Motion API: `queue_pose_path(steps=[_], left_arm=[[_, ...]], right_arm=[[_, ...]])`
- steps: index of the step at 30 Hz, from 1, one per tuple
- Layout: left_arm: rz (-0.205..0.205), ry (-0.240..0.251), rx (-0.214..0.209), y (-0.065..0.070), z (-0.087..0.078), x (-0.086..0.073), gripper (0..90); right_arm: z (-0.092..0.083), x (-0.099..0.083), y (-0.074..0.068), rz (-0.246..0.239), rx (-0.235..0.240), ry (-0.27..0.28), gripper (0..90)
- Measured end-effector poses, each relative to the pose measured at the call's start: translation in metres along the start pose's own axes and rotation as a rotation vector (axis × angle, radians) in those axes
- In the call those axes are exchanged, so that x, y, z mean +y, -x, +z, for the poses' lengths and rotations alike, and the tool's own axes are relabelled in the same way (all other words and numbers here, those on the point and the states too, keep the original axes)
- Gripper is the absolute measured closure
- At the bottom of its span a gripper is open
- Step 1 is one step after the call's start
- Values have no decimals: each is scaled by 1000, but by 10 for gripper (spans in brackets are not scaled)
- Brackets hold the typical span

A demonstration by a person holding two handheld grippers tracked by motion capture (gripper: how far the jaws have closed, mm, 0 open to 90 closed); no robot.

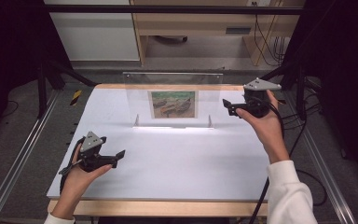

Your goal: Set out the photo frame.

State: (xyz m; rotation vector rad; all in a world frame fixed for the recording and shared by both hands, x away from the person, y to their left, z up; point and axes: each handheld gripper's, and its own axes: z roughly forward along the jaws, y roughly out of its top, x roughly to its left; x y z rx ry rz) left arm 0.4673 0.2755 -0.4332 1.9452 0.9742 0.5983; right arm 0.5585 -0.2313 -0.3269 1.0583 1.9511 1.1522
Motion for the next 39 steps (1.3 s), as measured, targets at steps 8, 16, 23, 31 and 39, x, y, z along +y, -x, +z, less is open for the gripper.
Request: queue_pose_path(steps=[8,16,23,31,39], left_arm=[[-11,-2,11,-4,-1,-6,64],[-24,-6,17,-6,1,-15,62],[-34,-26,23,-8,4,-23,62],[-50,-28,26,-10,6,-29,62],[-100,-36,76,-12,11,-32,54]], right_arm=[[-24,-46,-6,37,-6,-18,71],[-36,-85,-17,75,-12,-40,64],[-37,-115,-27,106,-8,-67,63],[-32,-146,-34,136,-8,-119,63],[-35,-162,-34,192,-46,-111,60]])
